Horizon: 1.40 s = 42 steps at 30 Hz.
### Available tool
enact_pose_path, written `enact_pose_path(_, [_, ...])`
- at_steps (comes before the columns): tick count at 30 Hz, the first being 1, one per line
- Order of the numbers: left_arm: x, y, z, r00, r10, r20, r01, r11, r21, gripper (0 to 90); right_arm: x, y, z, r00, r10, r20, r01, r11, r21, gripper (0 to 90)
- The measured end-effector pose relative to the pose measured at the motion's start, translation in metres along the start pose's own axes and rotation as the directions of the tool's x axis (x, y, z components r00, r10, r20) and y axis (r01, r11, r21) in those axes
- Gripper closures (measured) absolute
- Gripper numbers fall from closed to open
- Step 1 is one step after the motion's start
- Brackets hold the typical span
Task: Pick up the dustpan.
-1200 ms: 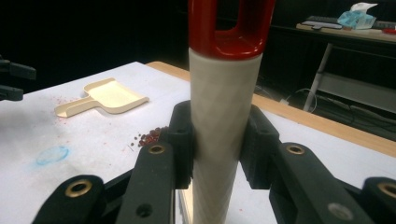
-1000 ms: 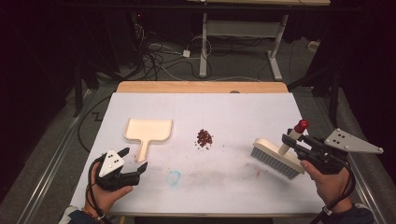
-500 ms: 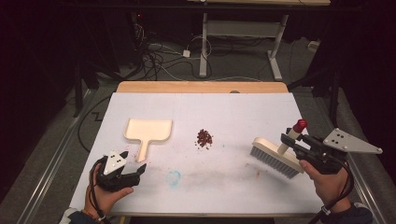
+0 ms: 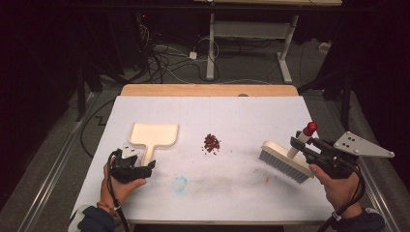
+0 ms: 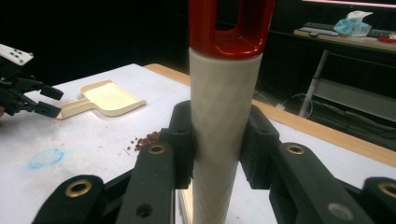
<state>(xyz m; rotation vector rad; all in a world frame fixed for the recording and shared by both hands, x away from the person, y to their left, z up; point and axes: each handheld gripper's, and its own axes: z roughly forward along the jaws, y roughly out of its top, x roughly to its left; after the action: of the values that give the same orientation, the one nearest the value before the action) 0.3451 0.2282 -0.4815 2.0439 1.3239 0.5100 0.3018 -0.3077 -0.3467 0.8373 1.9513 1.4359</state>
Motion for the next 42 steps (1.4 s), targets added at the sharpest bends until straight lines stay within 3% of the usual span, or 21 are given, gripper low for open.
enact_pose_path(3, [0.000,0.005,0.008,0.9999,-0.015,0.004,0.015,0.9998,0.013,21.1,0.000,0.000,0.000,1.0000,0.000,0.006,0.000,1.000,0.000,69.8])
enact_pose_path(10, [-0.005,0.019,0.030,0.9992,-0.023,-0.032,0.025,0.9972,0.071,23.3,0.000,-0.001,-0.001,0.9999,0.005,0.009,-0.005,1.000,0.004,69.8])
enact_pose_path(16, [0.001,0.025,0.034,0.9967,-0.079,-0.015,0.080,0.9940,0.074,27.3,0.000,-0.002,-0.002,0.9999,0.009,0.011,-0.009,1.000,0.004,69.8])
enact_pose_path(17, [0.003,0.025,0.033,0.9970,-0.076,-0.017,0.077,0.9940,0.078,36.4,0.000,-0.002,-0.001,0.9999,0.006,0.011,-0.006,1.000,0.004,69.7])
enact_pose_path(18, [0.005,0.025,0.032,0.9963,-0.083,-0.019,0.084,0.9935,0.076,36.4,0.000,-0.002,-0.001,0.9999,0.006,0.011,-0.006,1.000,0.004,69.7])
enact_pose_path(19, [0.011,0.026,0.031,0.9960,-0.088,-0.015,0.089,0.9929,0.079,46.1,0.000,-0.002,-0.001,0.9999,0.004,0.011,-0.004,1.000,0.004,69.8])
enact_pose_path(24, [0.014,0.026,0.031,0.9978,-0.063,-0.020,0.065,0.9937,0.091,59.7,0.000,-0.002,0.000,0.9999,0.007,0.012,-0.007,1.000,0.006,69.8])
enact_pose_path(26, [0.018,0.024,0.030,0.9983,-0.059,0.001,0.058,0.9948,0.083,63.1,0.000,-0.002,0.001,0.9999,0.010,0.008,-0.010,1.000,0.007,69.8])
enact_pose_path(36, [0.019,0.028,0.029,0.9997,-0.023,-0.008,0.024,0.9955,0.092,63.8,-0.004,-0.006,0.009,0.9998,0.022,-0.001,-0.022,1.000,0.017,69.8])
enact_pose_path(40, [0.023,0.030,0.025,0.9999,-0.014,0.006,0.013,0.9954,0.095,64.0,-0.004,-0.006,0.011,0.9996,0.029,0.002,-0.029,0.999,0.020,69.8])
enact_pose_path(42, [0.025,0.032,0.021,0.9999,-0.005,-0.011,0.006,0.9959,0.090,64.0,-0.004,-0.006,0.012,0.9998,0.022,0.002,-0.022,1.000,0.020,69.8])
